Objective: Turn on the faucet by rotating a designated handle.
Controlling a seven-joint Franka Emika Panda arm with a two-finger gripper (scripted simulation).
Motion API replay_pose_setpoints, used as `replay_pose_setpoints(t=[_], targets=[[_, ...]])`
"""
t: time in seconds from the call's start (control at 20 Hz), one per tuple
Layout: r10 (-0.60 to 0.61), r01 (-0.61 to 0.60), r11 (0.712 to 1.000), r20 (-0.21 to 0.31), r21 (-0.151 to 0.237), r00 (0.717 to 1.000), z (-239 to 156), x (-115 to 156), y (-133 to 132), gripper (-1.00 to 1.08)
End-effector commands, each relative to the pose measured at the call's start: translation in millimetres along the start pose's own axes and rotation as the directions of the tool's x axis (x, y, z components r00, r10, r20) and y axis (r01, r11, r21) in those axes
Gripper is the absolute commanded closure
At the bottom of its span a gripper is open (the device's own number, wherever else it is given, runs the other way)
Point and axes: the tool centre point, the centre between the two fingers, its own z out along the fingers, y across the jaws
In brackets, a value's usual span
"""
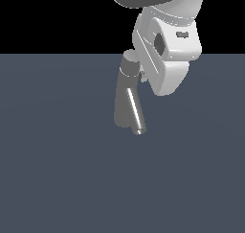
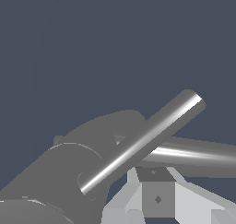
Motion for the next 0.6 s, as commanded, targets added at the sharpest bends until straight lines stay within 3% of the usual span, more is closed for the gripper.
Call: replay_pose_setpoints(t=[0.0, 0.55], targets=[[0.033, -0.033, 0.999, -0.028, -0.002, 0.999, -2, 26, 1, 1.08], [0.049, -0.049, 0.999, -0.039, -0.006, 0.998, -3, 60, -13, 1.08]])
